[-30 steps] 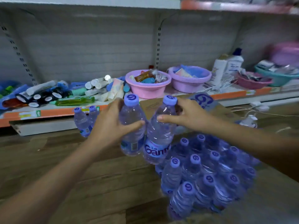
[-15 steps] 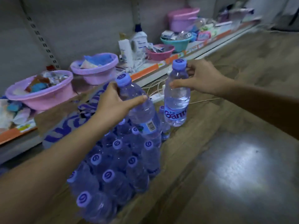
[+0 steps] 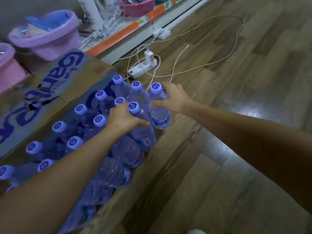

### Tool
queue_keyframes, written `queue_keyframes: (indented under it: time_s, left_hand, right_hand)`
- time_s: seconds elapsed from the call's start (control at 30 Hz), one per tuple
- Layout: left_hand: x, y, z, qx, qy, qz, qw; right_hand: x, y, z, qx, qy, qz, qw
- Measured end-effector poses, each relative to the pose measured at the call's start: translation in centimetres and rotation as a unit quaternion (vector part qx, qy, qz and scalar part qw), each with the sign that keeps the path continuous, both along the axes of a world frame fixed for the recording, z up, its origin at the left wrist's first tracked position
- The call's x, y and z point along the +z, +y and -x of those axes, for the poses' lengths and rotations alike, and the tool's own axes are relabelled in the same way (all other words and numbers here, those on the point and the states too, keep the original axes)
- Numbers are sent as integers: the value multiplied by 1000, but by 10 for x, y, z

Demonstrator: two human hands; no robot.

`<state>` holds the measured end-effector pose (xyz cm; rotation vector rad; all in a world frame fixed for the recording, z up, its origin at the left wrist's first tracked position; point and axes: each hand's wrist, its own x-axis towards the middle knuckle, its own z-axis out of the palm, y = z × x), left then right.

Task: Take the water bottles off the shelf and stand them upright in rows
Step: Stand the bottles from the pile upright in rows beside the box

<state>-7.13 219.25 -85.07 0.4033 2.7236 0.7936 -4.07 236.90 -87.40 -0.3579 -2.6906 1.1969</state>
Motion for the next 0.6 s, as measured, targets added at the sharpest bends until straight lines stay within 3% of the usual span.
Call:
queue_keyframes:
  time_s: [0.17,0.47,0.6]
  left_hand:
    - [-8,-5,0,-57,14,105,993]
    - [-14,-11,2,-86,18,110,990]
    - [6,-26,4,-143,18,86,986]
  right_hand:
    - [-21,-11,1,76,-46,-3,996]
    - [-24,-10,-7,75,-96,91,988]
    - [5,-24,-4,54,34,-53,997]
